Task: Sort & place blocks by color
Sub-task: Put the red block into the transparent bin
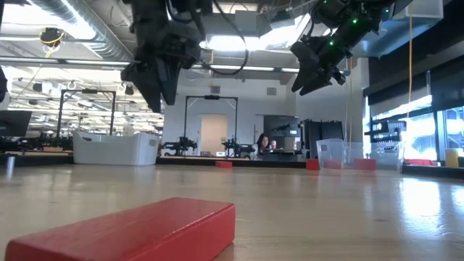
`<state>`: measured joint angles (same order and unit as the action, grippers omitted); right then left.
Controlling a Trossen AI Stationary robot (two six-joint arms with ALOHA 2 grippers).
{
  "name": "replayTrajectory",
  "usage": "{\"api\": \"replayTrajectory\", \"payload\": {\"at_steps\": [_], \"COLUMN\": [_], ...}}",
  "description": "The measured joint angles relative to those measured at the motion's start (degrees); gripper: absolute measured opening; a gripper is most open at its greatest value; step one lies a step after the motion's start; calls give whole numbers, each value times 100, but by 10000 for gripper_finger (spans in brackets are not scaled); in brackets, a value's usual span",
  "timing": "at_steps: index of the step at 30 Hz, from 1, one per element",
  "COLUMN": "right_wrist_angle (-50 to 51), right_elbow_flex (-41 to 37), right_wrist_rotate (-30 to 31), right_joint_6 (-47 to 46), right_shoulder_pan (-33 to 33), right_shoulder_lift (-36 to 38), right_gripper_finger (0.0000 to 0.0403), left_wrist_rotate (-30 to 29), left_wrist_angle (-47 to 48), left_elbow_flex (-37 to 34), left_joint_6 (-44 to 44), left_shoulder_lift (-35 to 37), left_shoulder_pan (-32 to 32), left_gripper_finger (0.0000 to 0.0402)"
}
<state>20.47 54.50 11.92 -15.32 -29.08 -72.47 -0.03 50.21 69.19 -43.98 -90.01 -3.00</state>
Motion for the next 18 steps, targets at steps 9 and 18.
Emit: {"api": "replayTrajectory", "payload": {"at_steps": [9, 18], "right_wrist_angle": [64, 72], "right_elbow_flex": [4, 4], "right_wrist_rotate": [-2178, -4374], "right_joint_6": [1728, 2527], "right_shoulder_pan": [4, -2], "right_shoulder_lift": [0, 0], "right_gripper_finger": [163, 163], "left_wrist_rotate": [-250, -269], "left_wrist_angle": [-256, -1473], "left_elbow_flex": [0, 1], "left_joint_6": [-1706, -2552], "left_shoulder_lift": [2, -34], "left_shoulder_pan": [1029, 2203], "left_gripper_finger": [205, 205]}}
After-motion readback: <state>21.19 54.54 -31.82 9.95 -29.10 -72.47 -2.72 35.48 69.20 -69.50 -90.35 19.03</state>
